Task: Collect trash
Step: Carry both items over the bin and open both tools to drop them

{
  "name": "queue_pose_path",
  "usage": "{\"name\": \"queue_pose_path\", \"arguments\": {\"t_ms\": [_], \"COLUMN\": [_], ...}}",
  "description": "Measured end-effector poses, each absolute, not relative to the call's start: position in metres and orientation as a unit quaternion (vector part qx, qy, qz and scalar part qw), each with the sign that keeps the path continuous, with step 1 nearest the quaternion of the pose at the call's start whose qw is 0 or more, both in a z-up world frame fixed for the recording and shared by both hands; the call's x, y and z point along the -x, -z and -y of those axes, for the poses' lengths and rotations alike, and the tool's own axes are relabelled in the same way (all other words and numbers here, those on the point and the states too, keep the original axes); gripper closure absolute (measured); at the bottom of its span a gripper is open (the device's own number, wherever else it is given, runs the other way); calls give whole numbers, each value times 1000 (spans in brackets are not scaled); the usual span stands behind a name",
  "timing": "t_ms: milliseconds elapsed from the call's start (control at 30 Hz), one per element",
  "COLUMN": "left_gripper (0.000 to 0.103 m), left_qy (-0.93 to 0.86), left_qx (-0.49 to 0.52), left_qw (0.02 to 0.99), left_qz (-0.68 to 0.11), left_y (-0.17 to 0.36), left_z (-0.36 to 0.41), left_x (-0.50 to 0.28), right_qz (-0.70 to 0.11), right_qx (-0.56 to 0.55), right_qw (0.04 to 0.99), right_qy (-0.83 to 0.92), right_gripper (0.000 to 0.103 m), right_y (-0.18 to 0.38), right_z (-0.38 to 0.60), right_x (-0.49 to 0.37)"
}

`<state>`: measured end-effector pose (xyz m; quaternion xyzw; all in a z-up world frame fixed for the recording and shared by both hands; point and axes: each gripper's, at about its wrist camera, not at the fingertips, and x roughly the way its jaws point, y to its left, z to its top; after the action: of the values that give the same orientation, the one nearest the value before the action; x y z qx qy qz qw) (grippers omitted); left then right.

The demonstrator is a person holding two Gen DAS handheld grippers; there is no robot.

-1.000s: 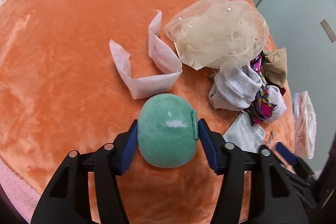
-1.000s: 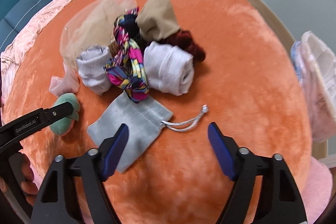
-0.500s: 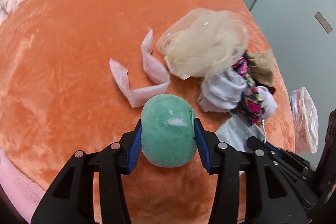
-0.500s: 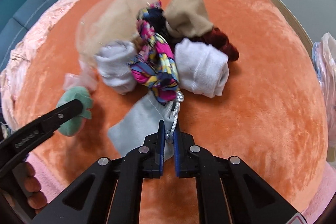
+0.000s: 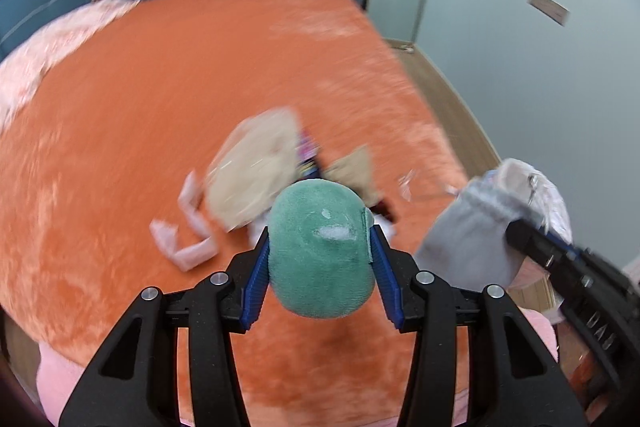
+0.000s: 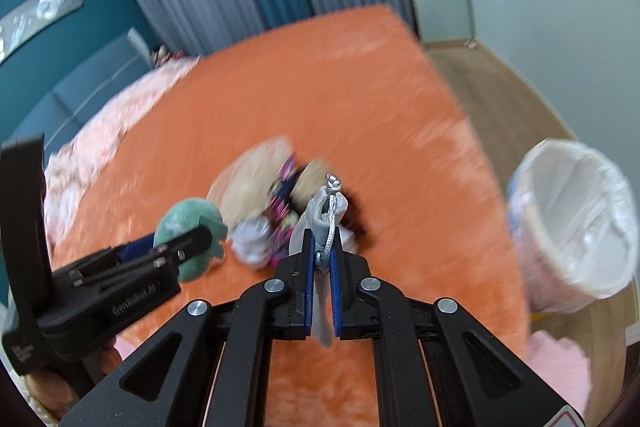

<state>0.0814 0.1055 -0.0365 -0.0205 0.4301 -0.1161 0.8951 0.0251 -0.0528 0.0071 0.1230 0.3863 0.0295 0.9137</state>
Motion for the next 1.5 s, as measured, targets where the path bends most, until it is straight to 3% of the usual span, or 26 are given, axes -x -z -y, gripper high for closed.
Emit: {"name": "queue_pose_path", "arguments": {"t_ms": [467,1100,1200,1300,1500], "left_gripper": [58,56,52,35,31], "left_qy": [220,288,294,285,271], "left_qx": [-56,-91,-83,-82,-73], "left_qw": [898,865,861,864,874], "left_qz": [-377,-402,-407,-407,-396], "left_y": [-6,19,21,20,10], "left_z": [59,205,219,224,214], "left_x": [-82,-115,-119,-125,-125], "right_qz": [-302,-336,-338,-340,-327], "right_qx": [-146,-179,-176,-171,-177], "right_qw": [936,903,903,904,906], "right_qy": [110,199,200,198,202], "right_gripper": [96,95,89,83,66], "right_y": [-67,-23,-23,-26,-37], "right_z": [208,315,323,327,323], "right_x": [7,-9,-21,-30,-27]}}
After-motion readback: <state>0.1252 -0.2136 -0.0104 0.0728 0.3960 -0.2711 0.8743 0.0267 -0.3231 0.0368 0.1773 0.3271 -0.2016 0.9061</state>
